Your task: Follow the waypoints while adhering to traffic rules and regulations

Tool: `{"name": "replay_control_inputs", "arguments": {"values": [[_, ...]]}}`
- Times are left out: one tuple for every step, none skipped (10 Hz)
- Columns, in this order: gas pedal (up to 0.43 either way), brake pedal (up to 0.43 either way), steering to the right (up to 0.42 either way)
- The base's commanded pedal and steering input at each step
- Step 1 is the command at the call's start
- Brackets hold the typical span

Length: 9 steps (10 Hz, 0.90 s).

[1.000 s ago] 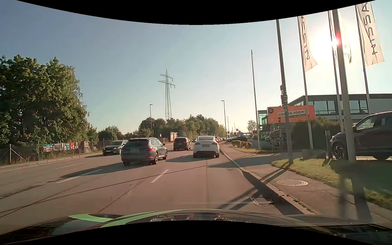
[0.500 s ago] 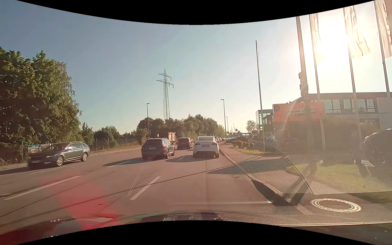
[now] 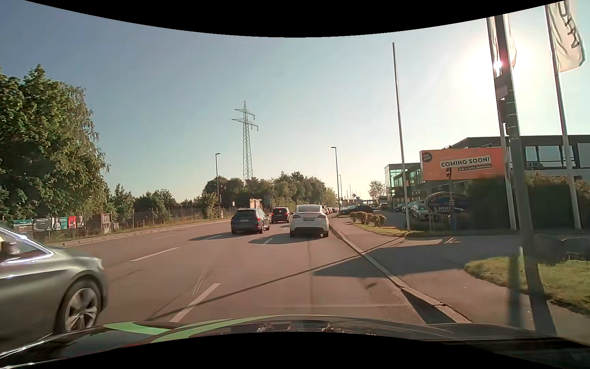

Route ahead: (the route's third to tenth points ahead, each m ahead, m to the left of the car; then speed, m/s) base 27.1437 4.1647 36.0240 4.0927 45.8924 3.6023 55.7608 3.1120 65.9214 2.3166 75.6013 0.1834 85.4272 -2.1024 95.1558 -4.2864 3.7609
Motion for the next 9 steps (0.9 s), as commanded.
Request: {"name": "replay_control_inputs", "arguments": {"values": [[0.000,0.000,0.012],[0.000,0.000,0.012],[0.000,0.000,0.012],[0.000,0.000,0.012],[0.000,0.000,0.012],[0.000,0.000,0.012],[0.000,0.000,0.012],[0.000,0.000,0.012],[0.000,0.000,0.012]]}}
